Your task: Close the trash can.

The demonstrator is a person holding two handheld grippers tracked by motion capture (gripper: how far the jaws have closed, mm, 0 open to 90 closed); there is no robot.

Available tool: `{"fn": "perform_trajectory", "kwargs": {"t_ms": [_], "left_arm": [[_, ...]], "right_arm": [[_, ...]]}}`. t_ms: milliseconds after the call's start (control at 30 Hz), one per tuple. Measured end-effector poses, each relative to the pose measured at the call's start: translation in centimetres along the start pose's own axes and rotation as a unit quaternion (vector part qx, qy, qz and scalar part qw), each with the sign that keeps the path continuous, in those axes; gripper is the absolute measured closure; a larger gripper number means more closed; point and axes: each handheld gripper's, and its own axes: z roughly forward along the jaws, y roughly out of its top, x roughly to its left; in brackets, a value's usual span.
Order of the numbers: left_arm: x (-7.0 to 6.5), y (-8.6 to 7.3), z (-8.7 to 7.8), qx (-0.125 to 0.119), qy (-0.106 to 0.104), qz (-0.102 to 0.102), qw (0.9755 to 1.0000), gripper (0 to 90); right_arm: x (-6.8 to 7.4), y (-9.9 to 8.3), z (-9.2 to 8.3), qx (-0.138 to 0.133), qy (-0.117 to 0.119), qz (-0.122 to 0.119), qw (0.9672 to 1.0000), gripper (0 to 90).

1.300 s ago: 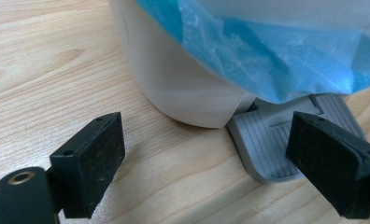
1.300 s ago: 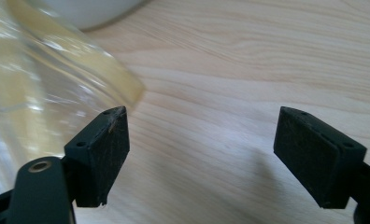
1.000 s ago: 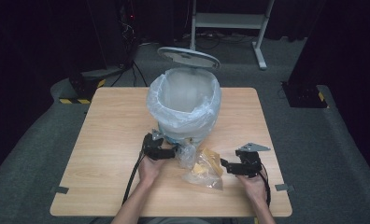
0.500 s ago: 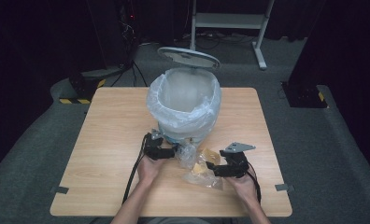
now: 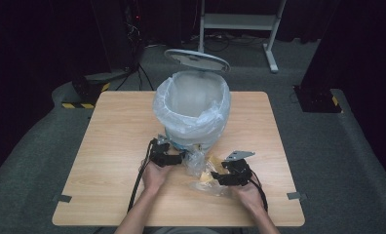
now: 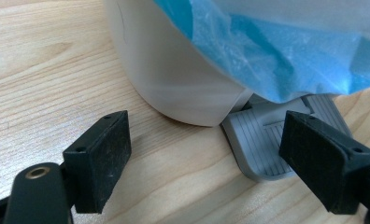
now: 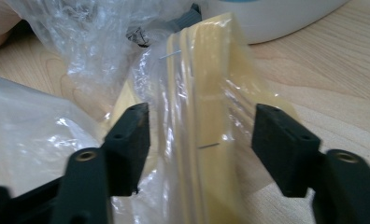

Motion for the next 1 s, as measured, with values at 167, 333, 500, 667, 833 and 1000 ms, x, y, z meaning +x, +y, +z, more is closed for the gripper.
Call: {"fn": "perform_trajectory", "kwargs": {"t_ms": [167, 333, 500, 667, 833, 1000], "left_arm": [[0.0, 0.0, 0.0, 0.000, -0.001, 0.000, 1.0000, 16.5], [0.0, 0.0, 0.0, 0.000, 0.000, 0.000, 1.0000, 16.5], [0.0, 0.0, 0.0, 0.000, -0.001, 0.000, 1.0000, 16.5], [0.0, 0.0, 0.0, 0.000, -0.001, 0.000, 1.0000, 16.5], [0.0, 0.0, 0.0, 0.000, -0.001, 0.000, 1.0000, 16.5], [0.0, 0.0, 0.0, 0.000, -0.001, 0.000, 1.0000, 16.5]], "right_arm": [[-0.1, -0.1, 0.1, 0.001, 0.000, -0.002, 1.0000, 52.1], [-0.2, -0.3, 0.4, 0.009, 0.005, -0.005, 0.9999, 62.8], [-0.1, -0.6, 0.3, 0.007, 0.005, -0.013, 0.9999, 76.1], [-0.1, -0.8, -0.3, 0.000, 0.006, -0.013, 0.9999, 83.3], [-0.2, -1.0, -0.8, -0.007, 0.006, -0.011, 0.9999, 84.8], [-0.5, -1.2, -1.7, -0.016, 0.000, -0.008, 0.9998, 85.4]]}}
